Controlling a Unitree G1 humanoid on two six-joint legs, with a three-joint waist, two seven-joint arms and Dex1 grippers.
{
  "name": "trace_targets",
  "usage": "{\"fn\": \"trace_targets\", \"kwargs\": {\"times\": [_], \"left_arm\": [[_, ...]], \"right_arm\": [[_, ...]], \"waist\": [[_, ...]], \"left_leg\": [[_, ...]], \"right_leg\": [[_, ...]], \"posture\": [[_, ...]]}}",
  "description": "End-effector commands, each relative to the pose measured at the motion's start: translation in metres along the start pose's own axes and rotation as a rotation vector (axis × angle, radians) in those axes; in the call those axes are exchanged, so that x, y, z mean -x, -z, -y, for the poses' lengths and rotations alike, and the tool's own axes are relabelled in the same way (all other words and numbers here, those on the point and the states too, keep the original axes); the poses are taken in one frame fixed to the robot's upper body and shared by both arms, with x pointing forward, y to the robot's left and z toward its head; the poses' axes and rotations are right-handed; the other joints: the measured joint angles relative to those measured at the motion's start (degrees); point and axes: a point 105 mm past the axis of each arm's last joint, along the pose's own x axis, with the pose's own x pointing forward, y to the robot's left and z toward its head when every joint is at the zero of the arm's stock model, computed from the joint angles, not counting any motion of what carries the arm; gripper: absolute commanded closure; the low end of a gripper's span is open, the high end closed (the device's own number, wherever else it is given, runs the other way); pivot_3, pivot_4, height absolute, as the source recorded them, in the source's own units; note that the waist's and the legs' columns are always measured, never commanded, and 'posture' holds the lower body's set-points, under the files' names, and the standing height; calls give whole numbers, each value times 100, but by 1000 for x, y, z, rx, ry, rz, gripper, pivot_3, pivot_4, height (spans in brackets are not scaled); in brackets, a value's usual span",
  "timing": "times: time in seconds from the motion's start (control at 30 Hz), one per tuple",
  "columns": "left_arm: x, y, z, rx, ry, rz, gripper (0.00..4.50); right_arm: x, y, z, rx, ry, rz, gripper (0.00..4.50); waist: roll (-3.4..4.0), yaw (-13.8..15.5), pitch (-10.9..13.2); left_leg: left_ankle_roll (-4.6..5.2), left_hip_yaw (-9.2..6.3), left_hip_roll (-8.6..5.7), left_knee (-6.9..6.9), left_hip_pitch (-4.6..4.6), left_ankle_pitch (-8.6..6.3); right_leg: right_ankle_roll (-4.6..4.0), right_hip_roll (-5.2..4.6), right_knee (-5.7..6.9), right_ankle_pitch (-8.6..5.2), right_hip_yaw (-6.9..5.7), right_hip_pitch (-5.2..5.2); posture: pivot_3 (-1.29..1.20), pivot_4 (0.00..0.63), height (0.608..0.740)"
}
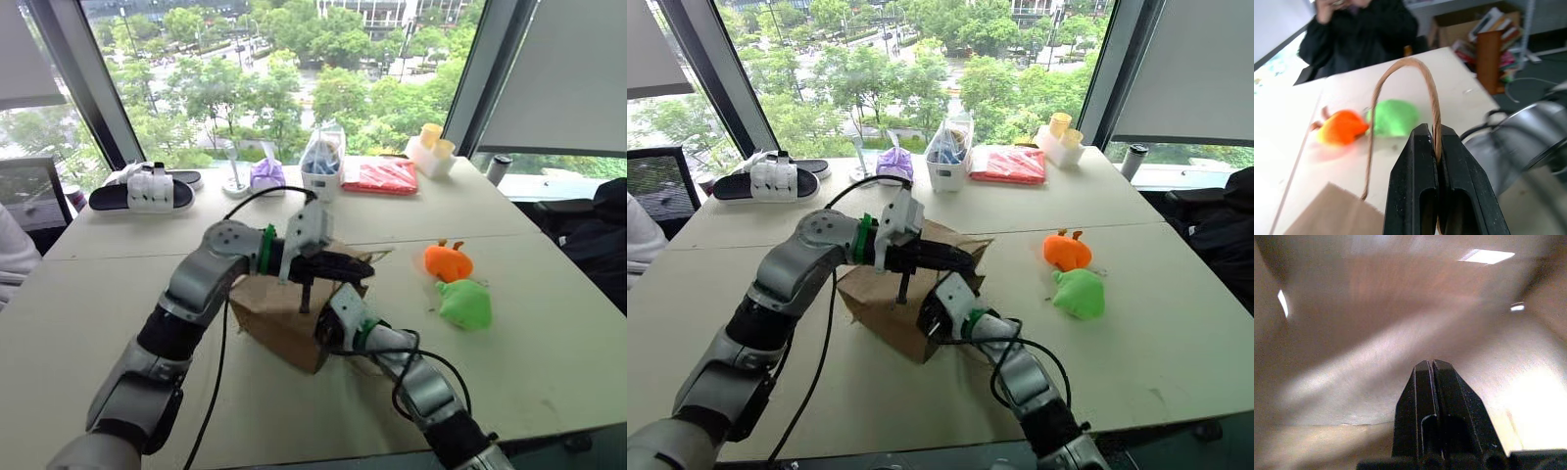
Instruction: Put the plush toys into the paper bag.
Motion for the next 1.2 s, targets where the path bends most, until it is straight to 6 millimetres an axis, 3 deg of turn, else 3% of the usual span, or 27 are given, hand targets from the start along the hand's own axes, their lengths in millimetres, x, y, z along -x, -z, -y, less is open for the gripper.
{"fn": "trace_targets", "kwargs": {"times": [0.03,0.2,0.33,0.43,0.57,0.67,0.7,0.83,1.0,1.1,1.2], "left_arm": [[5,-8,-12,-54,-30,19,4463],[9,0,-13,-27,-30,21,4463],[10,4,-10,-5,-15,23,4463],[9,5,-8,6,2,28,4500],[7,3,-8,9,9,40,4500],[5,3,-8,8,10,42,4500],[4,3,-8,8,12,42,4500],[2,4,-6,4,15,39,4500],[2,4,-7,4,0,40,4500],[5,2,-11,0,-32,44,4500],[7,1,-12,0,-40,46,4500]], "right_arm": [[22,-42,12,5,64,152,4500],[61,-64,12,-135,87,233,4500],[96,-85,42,-337,217,339,4500],[122,-80,90,-409,457,368,3685],[145,-46,137,-316,752,154,1688],[153,-11,150,-286,856,-83,210],[154,-3,152,-293,870,-132,21],[151,15,156,-214,888,-277,21],[138,50,147,-423,837,-356,21],[141,56,149,-477,842,-355,924],[141,48,153,-468,838,-313,2358]], "waist": [[0,-7,0],[0,-9,0],[0,9,0],[0,25,0],[0,15,0],[0,3,-1],[0,-2,-1],[1,-16,-1],[1,-4,-1],[1,19,-1],[1,26,-1]], "left_leg": [[0,-1,0,0,1,0],[0,-5,5,-7,1,0],[16,-4,7,-1,2,-8],[30,-7,7,3,5,-16],[31,-2,5,2,5,-16],[31,10,4,-1,2,-16],[32,13,4,-4,2,-16],[32,19,7,-5,3,-16],[32,19,8,2,5,-15],[32,12,7,4,4,-15],[32,8,4,6,3,-15]], "right_leg": [[0,0,1,0,0,0],[0,8,3,0,0,-3],[0,9,4,0,6,0],[-2,9,8,1,6,7],[-3,9,13,1,6,2],[-4,9,28,1,7,-8],[-4,9,28,1,10,-12],[-5,12,33,1,15,-16],[-5,13,32,0,16,-9],[-5,13,32,1,16,-5],[-4,12,28,1,16,2]], "posture": [[0,150,740],[0,150,740],[0,150,740],[0,150,740],[0,150,740],[0,150,740],[0,150,740],[0,150,740],[0,150,740],[0,150,740],[0,150,740]]}}
